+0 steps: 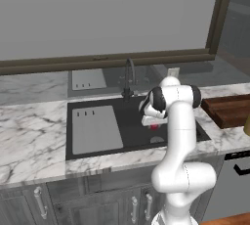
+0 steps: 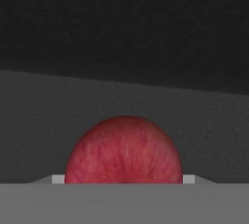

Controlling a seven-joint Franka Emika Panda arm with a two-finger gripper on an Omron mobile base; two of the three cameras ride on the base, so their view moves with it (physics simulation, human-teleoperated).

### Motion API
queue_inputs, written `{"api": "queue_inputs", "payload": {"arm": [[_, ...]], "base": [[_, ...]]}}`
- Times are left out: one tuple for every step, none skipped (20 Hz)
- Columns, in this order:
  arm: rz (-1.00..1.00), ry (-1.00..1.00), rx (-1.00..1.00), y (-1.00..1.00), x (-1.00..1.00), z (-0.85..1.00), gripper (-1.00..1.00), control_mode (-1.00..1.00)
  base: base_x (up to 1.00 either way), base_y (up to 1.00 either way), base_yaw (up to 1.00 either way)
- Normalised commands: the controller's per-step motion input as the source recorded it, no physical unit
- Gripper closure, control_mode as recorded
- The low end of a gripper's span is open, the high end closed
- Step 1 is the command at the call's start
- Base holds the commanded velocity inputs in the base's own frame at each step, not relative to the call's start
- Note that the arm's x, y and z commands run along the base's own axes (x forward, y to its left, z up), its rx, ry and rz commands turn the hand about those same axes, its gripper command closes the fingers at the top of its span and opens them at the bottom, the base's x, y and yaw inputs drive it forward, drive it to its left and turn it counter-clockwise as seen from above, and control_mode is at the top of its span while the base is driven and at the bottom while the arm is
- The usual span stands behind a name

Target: Pick up all produce items and place them in the sink. Turn on the sink faucet to wash them. Then turn the sink off and put them in the tray.

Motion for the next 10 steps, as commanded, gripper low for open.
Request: {"api": "queue_inputs", "payload": {"arm": [[0.00, 0.01, -0.01, 0.00, 0.00, -0.25, 1.00, -1.00], [0.00, 0.01, -0.02, 0.00, 0.00, -0.25, 1.00, -1.00], [0.00, 0.02, -0.02, 0.00, 0.00, -0.23, 1.00, -1.00], [0.00, 0.01, -0.01, 0.00, 0.00, -0.25, 1.00, -1.00], [0.00, 0.01, -0.01, -0.02, 0.00, -0.23, 1.00, -1.00], [0.00, 0.01, -0.01, 0.00, 0.00, -0.23, 1.00, -1.00], [0.00, 0.00, -0.02, 0.00, 0.00, -0.19, 1.00, -1.00], [0.00, 0.00, -0.02, 0.00, 0.00, -0.18, 1.00, -1.00], [0.00, 0.01, -0.01, 0.00, 0.00, -0.06, 1.00, -1.00], [0.00, 0.03, -0.02, 0.00, 0.00, -0.01, 1.00, -1.00]], "base": [[0.00, 0.00, 0.00], [0.00, 0.00, 0.00], [0.00, 0.00, 0.00], [0.00, 0.00, 0.00], [0.00, 0.00, 0.00], [0.00, 0.00, 0.00], [0.00, 0.00, 0.00], [0.00, 0.00, 0.00], [0.00, 0.00, 0.00], [0.00, 0.00, 0.00]]}}
